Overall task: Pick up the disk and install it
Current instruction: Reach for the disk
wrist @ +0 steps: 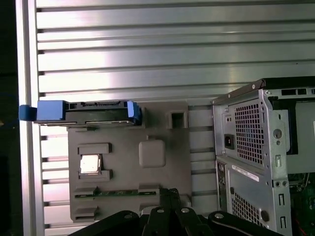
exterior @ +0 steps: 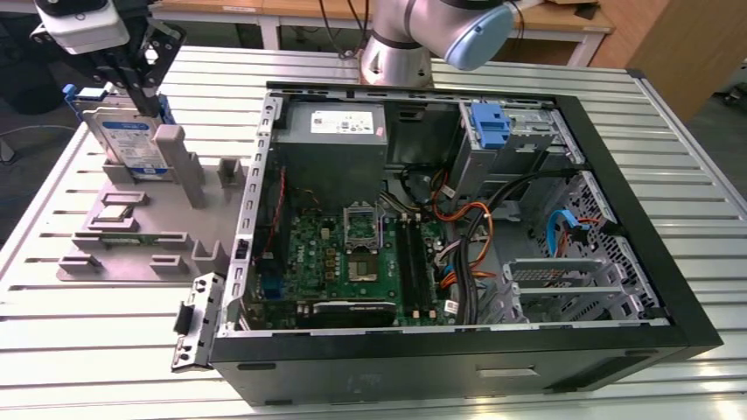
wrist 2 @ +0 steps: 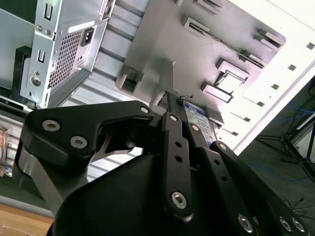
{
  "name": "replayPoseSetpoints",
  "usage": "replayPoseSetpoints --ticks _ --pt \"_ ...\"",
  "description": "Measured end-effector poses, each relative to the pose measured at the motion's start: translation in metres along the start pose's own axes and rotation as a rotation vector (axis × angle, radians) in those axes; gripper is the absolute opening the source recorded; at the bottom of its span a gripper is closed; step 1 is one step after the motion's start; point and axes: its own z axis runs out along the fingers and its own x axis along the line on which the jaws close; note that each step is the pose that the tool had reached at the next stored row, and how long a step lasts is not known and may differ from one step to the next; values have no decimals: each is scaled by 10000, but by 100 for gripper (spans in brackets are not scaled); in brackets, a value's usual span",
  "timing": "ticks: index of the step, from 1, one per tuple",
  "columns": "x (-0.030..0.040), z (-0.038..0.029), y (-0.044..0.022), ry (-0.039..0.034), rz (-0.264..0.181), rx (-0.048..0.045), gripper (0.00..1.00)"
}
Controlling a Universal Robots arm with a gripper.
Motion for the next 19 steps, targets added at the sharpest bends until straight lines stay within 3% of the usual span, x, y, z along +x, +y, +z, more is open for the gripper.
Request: replayPoseSetpoints --ticks 12,19 --pt "56 1 -4 1 2 1 10" --pt "200 13 -16 0 1 0 10"
